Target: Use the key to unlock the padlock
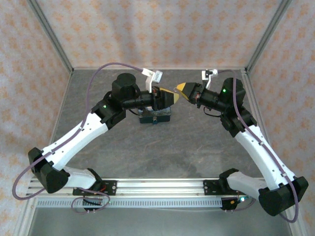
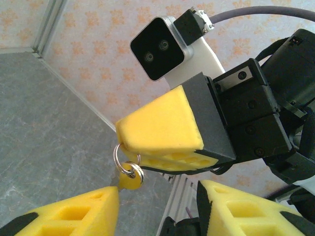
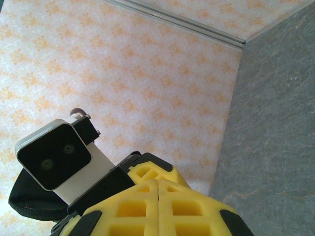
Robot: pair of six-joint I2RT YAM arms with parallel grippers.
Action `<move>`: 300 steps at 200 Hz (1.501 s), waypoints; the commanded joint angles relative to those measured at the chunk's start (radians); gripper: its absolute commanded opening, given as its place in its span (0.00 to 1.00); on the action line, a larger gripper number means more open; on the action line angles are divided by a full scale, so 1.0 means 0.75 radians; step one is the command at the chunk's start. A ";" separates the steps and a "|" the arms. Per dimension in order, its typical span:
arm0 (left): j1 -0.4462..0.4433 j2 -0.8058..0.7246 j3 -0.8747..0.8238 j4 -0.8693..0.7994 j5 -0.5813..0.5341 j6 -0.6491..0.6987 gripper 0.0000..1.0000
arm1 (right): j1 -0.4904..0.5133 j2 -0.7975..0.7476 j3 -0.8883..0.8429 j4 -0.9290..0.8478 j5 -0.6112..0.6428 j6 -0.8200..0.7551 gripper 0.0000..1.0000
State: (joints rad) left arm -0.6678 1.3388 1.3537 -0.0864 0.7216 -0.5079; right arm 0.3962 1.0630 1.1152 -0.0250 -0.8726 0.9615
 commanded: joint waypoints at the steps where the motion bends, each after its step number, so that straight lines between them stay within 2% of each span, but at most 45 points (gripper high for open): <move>1: 0.004 0.011 0.005 0.031 0.005 -0.010 0.49 | -0.002 -0.014 0.008 0.046 -0.031 0.004 0.00; 31: 0.004 0.030 0.029 0.020 -0.005 -0.003 0.55 | -0.002 -0.014 0.008 0.062 -0.039 0.016 0.00; 90: 0.005 0.050 0.054 0.029 -0.002 -0.005 0.62 | -0.002 -0.020 0.004 0.066 -0.043 0.018 0.00; 168: 0.006 0.022 0.059 -0.040 -0.013 0.045 0.32 | -0.003 -0.004 0.008 0.058 -0.038 0.004 0.00; 279: 0.039 -0.013 0.036 -0.105 -0.013 0.082 0.09 | -0.002 0.002 0.012 0.016 -0.053 -0.030 0.00; 300: 0.044 -0.018 0.030 -0.108 -0.017 0.082 0.09 | -0.002 0.004 0.014 0.014 -0.060 -0.032 0.00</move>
State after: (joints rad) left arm -0.6476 1.3560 1.3663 -0.1524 0.7177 -0.4625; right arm 0.3962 1.0676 1.1152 -0.0227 -0.8845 0.9569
